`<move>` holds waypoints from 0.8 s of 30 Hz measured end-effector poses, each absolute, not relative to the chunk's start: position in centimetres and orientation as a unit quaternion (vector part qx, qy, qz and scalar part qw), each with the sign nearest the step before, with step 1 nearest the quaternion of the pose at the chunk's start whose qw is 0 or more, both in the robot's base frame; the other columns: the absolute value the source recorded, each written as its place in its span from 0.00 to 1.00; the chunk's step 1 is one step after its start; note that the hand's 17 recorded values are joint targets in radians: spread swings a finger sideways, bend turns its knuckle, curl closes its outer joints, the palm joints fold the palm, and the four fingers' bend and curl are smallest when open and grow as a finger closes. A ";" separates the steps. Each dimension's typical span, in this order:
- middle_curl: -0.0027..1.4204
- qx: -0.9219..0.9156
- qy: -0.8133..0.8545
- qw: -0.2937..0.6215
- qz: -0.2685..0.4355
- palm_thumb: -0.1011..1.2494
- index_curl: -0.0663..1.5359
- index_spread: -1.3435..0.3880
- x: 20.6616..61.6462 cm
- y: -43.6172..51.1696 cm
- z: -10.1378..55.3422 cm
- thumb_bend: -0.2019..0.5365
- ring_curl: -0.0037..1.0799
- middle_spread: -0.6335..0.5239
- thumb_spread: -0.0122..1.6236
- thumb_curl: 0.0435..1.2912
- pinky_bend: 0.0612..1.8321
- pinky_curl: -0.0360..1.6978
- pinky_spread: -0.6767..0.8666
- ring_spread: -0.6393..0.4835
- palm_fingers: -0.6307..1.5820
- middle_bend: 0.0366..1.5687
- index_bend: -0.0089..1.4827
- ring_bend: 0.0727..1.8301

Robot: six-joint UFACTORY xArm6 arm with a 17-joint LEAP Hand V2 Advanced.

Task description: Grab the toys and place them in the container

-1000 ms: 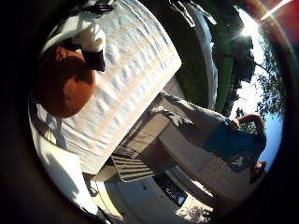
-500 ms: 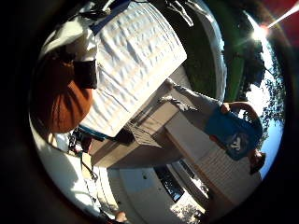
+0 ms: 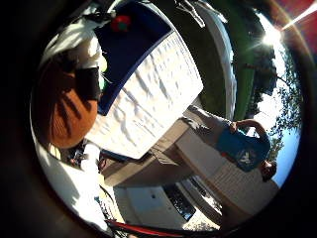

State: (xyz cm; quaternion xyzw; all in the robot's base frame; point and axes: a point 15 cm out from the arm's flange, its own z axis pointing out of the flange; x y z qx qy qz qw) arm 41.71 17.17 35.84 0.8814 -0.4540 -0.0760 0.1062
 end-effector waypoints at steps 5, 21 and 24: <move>0.75 0.871 -0.476 0.102 -0.065 0.71 0.04 0.11 44.8 19.3 31.4 0.22 0.77 0.37 0.76 0.44 0.77 0.52 0.54 0.48 0.70 0.71 0.55 0.76; 0.35 0.844 -0.504 0.165 -0.080 0.44 0.09 0.56 44.5 16.4 28.6 0.22 0.36 0.62 0.71 0.24 0.48 0.35 0.73 0.85 0.19 0.07 0.31 0.26; 0.31 0.846 -0.509 0.143 -0.067 0.44 0.10 0.56 45.2 16.3 29.9 0.23 0.32 0.65 0.71 0.23 0.43 0.32 0.74 0.87 0.21 0.05 0.24 0.22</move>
